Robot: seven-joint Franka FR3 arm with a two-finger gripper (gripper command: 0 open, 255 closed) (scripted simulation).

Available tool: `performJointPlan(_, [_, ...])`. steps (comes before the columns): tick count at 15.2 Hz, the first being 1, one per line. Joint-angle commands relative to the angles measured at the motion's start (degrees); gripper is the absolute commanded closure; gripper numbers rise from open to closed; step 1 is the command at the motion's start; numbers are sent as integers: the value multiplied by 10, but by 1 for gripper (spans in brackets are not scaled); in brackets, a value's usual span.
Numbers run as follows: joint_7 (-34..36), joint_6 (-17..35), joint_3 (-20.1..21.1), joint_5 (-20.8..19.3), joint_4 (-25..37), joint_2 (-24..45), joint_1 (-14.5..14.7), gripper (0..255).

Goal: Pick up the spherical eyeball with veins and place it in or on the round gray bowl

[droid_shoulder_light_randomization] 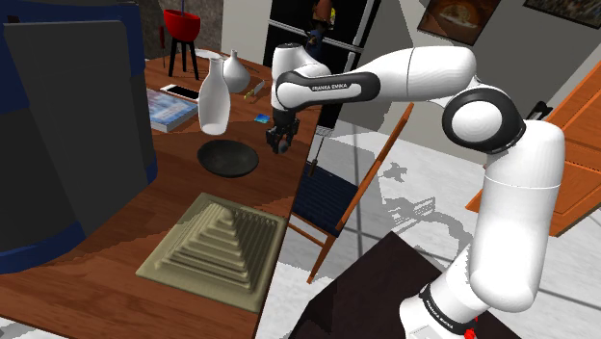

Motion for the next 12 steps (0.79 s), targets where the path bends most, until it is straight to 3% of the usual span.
performJointPlan(1, [0, 0, 0, 0, 0, 0, 0, 255])
performJointPlan(8, [0, 0, 0, 0, 0, 0, 0, 255])
performJointPlan(12, [-5, -26, 1, 3, 19, -8, 0, 255])
